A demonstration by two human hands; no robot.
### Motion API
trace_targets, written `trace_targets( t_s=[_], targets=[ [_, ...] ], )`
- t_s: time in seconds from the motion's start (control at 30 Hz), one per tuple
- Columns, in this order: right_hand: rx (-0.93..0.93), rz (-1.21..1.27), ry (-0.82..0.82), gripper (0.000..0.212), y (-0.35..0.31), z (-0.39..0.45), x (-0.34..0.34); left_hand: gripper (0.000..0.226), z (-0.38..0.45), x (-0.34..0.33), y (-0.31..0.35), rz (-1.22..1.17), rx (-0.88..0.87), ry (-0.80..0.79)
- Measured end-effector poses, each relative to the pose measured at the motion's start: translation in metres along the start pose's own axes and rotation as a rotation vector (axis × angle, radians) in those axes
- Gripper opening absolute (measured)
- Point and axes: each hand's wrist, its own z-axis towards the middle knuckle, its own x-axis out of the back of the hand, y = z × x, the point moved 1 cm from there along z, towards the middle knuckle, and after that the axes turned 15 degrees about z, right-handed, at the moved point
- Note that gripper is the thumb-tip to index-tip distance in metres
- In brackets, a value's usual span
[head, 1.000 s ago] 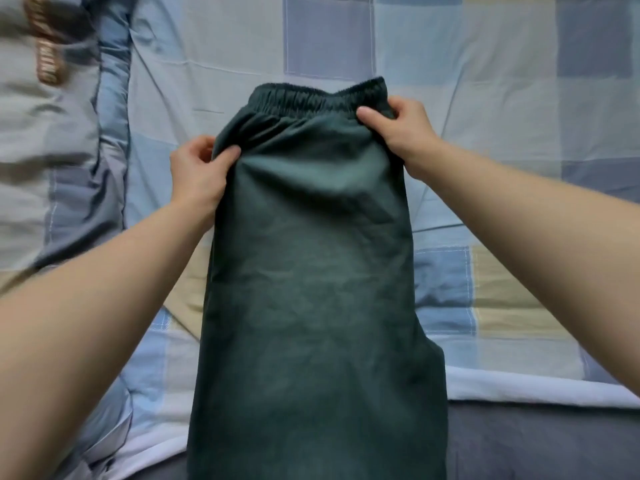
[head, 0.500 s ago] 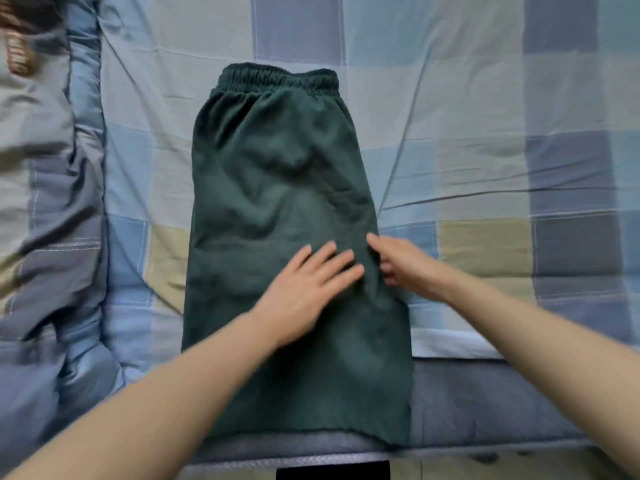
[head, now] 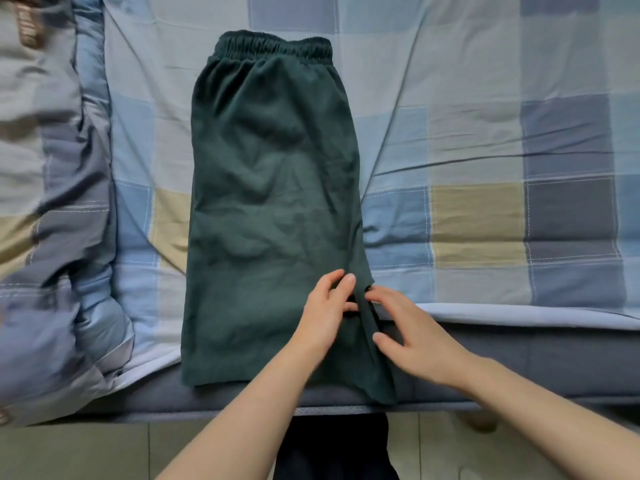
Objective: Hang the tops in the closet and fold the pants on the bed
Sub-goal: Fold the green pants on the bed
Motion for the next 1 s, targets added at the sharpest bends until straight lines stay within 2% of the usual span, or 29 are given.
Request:
trace_targets(
  t_s=[0.03,0.13,0.23,0.33,0.43,0.47,0.57,0.63,0.7,0.73,0.77,0.8,0.87,0.9,1.0],
  targets=[
    [0.053,-0.072,-0.075,0.057,-0.006,0.002,-0.003,0.033,0.001,0.004,0.0,-0.043,0.044,0.019],
    [0.141,-0.296,-0.319,0.072,-0.015,0.012,-0.016,0.025,0.002,0.018,-0.008,0.033,0.13,0.099],
    [0.175,-0.404,-0.51,0.07,-0.016,0.029,-0.024,0.006,-0.001,0.032,-0.016,0.073,0.126,0.158],
    [0.286,-0.446,-0.498,0.048,-0.016,0.048,-0.016,0.014,0.004,0.051,-0.019,0.12,0.161,0.202],
    [0.385,-0.596,-0.502,0.019,-0.017,0.069,-0.007,0.017,0.01,0.066,-0.024,0.091,0.188,0.157],
    [0.443,-0.665,-0.532,0.02,-0.016,0.074,-0.005,0.018,0.011,0.069,-0.025,0.088,0.184,0.138],
    [0.642,-0.943,-0.471,0.038,-0.001,0.08,-0.001,0.016,0.012,0.075,-0.026,0.068,0.186,0.093],
    [0.637,-1.071,-0.436,0.046,0.007,0.079,-0.005,0.016,0.012,0.08,-0.026,0.036,0.222,0.045],
    [0.58,-1.089,-0.413,0.049,0.01,0.077,-0.013,0.021,0.012,0.086,-0.027,0.051,0.242,-0.002],
    [0.548,-1.066,-0.403,0.05,0.011,0.077,-0.016,0.02,0.009,0.089,-0.027,0.154,0.195,0.008],
    [0.516,-1.035,-0.386,0.051,0.011,0.078,-0.017,0.017,0.007,0.095,-0.028,0.365,0.073,0.053],
    [0.483,-1.001,-0.371,0.05,0.011,0.08,-0.018,0.015,0.005,0.105,-0.028,0.672,-0.133,0.134],
    [0.439,-0.928,-0.363,0.047,0.012,0.082,-0.02,0.023,0.001,0.133,-0.033,1.277,-0.584,0.301],
    [0.41,-0.853,-0.375,0.047,0.014,0.084,-0.02,0.03,0.0,0.152,-0.034,1.455,-0.704,0.335],
    [0.276,-0.642,-0.413,0.055,0.018,0.088,-0.018,0.04,0.003,0.209,-0.036,1.711,-0.815,0.358]
  ],
)
